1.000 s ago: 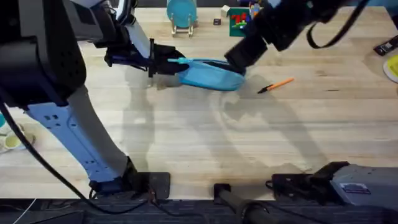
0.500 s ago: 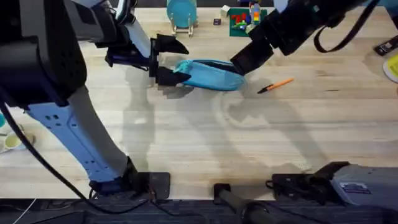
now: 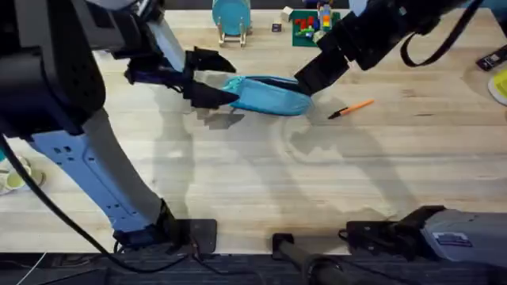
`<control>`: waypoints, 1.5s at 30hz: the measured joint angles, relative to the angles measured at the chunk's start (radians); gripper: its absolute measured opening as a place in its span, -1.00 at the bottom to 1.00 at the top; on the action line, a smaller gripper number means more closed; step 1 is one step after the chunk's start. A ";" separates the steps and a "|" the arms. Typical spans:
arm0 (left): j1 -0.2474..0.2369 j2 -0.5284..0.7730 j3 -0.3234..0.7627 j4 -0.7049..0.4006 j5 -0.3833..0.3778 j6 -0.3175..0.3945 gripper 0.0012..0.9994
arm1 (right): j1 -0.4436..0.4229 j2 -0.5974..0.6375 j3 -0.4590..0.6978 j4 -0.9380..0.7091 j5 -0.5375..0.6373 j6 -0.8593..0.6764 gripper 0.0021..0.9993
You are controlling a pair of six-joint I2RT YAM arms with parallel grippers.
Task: Unzip the bag, pick up the pens from the table one at a time and place them inside, then zip the bag closed.
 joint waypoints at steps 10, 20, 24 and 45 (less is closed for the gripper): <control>0.049 -0.122 0.056 -0.218 -0.149 0.136 0.99 | 0.000 0.000 0.000 0.002 0.012 0.000 1.00; 0.049 -0.357 0.064 -0.297 -0.306 0.137 0.99 | 0.000 0.000 0.000 0.002 0.012 0.000 1.00; 0.049 -0.451 0.064 -0.299 -0.382 0.049 0.99 | 0.000 0.000 0.000 0.002 0.012 0.000 1.00; 0.049 -0.718 0.064 -0.225 -0.797 -0.787 0.99 | 0.000 0.000 0.000 -0.080 0.020 -0.005 0.98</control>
